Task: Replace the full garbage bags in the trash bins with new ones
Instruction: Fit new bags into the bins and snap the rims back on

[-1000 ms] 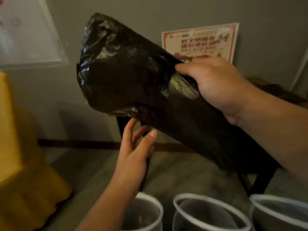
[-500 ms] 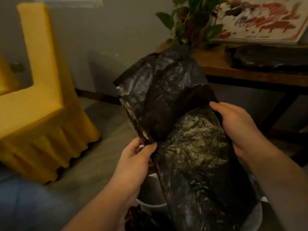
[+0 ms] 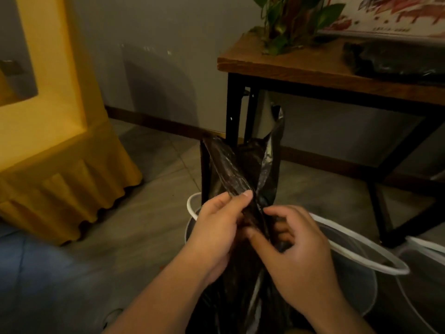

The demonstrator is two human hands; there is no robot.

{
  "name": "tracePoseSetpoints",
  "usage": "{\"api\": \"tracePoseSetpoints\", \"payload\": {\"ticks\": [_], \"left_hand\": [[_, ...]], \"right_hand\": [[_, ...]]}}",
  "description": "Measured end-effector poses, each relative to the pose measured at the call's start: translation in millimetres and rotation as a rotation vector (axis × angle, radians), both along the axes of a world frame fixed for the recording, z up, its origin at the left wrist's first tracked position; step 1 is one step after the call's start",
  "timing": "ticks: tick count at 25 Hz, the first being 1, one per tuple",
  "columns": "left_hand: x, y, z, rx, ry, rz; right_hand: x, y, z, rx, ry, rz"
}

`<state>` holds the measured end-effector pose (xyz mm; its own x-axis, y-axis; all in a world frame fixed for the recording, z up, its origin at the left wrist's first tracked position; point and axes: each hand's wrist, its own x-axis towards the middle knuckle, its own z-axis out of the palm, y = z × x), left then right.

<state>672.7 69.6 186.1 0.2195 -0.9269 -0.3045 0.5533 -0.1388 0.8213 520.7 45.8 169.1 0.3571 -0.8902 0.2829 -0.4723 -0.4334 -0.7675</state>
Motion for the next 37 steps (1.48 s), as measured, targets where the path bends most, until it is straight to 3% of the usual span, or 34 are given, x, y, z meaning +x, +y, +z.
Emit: {"api": "tracePoseSetpoints", "payload": {"ticks": [4,9,11,13,14,18,22,25,31,33,35,36,37], "left_hand": [[2.3,5.0,0.7,-0.049,-0.019,-0.005],[9.1,12.4,-0.6,-0.115,-0.129,0.011],[7.9,10.3,-0.7,-0.125,-0.184,0.050],[4.7,6.5,0.0,-0.141,-0.188,0.060],[2.5,5.6,0.8,-0.146,-0.180,0.060],[5.1,7.2,7.4,-0.161,-0.153,0.099],[34.5,6.8,20.0,-0.239,-0.091,0.209],[51.6,5.0,17.4,-0.271,-0.194,0.260],[53.0,-0.9,11.4,-0.233,-0.585,0.210],[52.8,1.9,6.2,-0.151,-1.036,0.244],[51.5,5.3,-1.8,-0.034,-1.687,0.319],[50.2,6.5,-3.9,-0.005,-1.888,0.345],[49.3,8.5,-4.0,0.011,-1.974,0.356]], "right_hand": [[-22.0,-12.7,-2.1,0.321,-0.339,-0.019],[-35.1,-17.9,0.7,0.477,-0.446,-0.179],[-41.7,-10.9,11.4,0.226,-0.291,-0.345],[-38.2,8.8,22.6,-0.141,-0.093,-0.289],[-31.5,20.0,24.0,-0.183,0.001,-0.211],[-13.2,36.8,5.1,-0.041,0.364,-0.096],[-36.8,17.6,-11.1,-0.114,0.294,-0.177],[-51.9,4.0,-10.4,-0.232,0.189,-0.147],[-85.5,-26.0,19.4,-0.395,0.229,-0.105],[-95.5,-32.2,28.4,-0.395,0.251,-0.128],[-104.4,-36.8,36.1,-0.413,0.270,-0.152],[-108.6,-38.4,38.4,-0.424,0.282,-0.153],[-112.3,-39.4,39.6,-0.435,0.296,-0.147]]}}
